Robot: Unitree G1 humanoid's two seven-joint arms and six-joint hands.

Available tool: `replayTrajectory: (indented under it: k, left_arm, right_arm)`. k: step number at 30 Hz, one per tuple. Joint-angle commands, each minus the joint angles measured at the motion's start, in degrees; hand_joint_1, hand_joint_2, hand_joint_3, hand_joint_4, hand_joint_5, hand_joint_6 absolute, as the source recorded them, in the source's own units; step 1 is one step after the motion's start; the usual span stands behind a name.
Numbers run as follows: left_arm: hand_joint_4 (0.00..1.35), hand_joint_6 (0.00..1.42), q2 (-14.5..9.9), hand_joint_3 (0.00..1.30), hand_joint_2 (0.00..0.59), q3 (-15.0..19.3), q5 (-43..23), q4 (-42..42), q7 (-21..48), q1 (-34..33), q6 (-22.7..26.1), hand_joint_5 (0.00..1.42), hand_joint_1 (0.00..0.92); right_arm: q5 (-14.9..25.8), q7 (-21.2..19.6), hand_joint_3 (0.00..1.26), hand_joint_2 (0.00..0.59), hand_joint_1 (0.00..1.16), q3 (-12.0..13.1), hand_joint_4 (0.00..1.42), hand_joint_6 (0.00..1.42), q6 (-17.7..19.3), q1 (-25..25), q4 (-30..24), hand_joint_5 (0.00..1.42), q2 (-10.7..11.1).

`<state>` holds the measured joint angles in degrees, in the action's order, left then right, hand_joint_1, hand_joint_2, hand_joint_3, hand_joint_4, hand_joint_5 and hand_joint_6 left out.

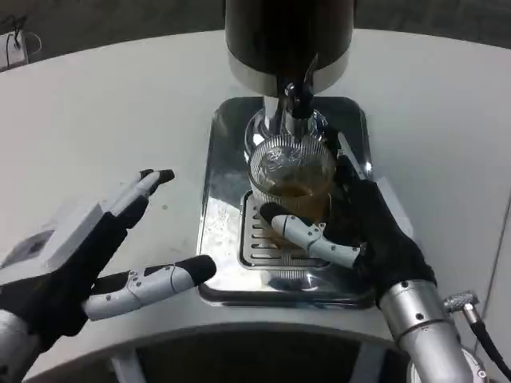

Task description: Grasp the cup under the faucet to collect the drink, then remove the cup.

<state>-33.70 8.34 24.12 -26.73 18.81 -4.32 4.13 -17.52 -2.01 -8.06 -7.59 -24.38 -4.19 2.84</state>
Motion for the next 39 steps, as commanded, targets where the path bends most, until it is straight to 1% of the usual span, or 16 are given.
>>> replayTrajectory:
  k: [1,7,12,17,21,29,35,39]
  left_arm:
    - [0.0,0.18,-1.35,0.07,0.03,-1.27,2.08,1.23,0.5,-0.95,0.15,0.0,0.0]
    - [0.0,0.18,-2.1,0.06,0.024,-3.53,3.76,3.16,1.21,-3.35,0.76,0.0,0.0]
    - [0.0,0.16,-2.27,0.05,0.022,-5.85,5.14,4.83,2.05,-6.27,1.14,0.0,0.0]
    - [0.0,0.14,-2.49,0.05,0.019,-7.02,5.47,6.17,2.61,-8.07,1.11,0.0,0.0]
    - [0.0,0.15,-2.71,0.05,0.017,-7.26,5.44,6.73,2.98,-8.75,1.05,0.0,0.0]
    - [0.0,0.15,-3.27,0.05,0.015,-7.17,5.15,6.86,3.88,-8.8,1.18,0.0,0.0]
    - [0.0,0.15,-3.16,0.05,0.016,-7.07,5.1,6.66,4.21,-8.93,1.49,0.0,0.0]
    - [0.0,0.15,-3.09,0.05,0.016,-7.23,5.16,6.48,4.41,-8.9,1.74,0.0,0.0]
  right_arm:
    - [0.85,-0.05,0.0,0.234,0.73,-0.18,0.02,0.08,1.23,-0.78,2.16,0.1,-0.54]
    - [1.28,-0.11,0.0,0.234,0.73,-0.49,0.03,0.08,2.35,-1.69,3.84,0.1,-0.94]
    - [1.29,-0.72,0.0,0.234,0.73,-0.63,0.03,0.08,2.77,-2.63,5.23,0.1,-1.5]
    - [1.21,-1.22,0.0,0.227,0.74,-0.91,0.03,0.09,3.17,-3.36,6.55,0.1,-1.98]
    - [1.28,-1.5,0.0,0.226,0.74,-1.11,0.04,0.09,3.7,-3.34,7.24,0.1,-2.45]
    - [0.85,-2.46,0.0,0.228,0.75,-1.86,0.09,0.11,5.24,-2.96,7.63,0.15,-2.97]
    - [0.75,-3.34,0.0,0.229,0.75,-2.34,0.11,0.11,7.08,-2.91,8.38,0.16,-3.13]
    - [0.39,-4.06,0.0,0.229,0.75,-2.72,0.1,0.11,7.38,-2.96,8.81,0.17,-3.48]
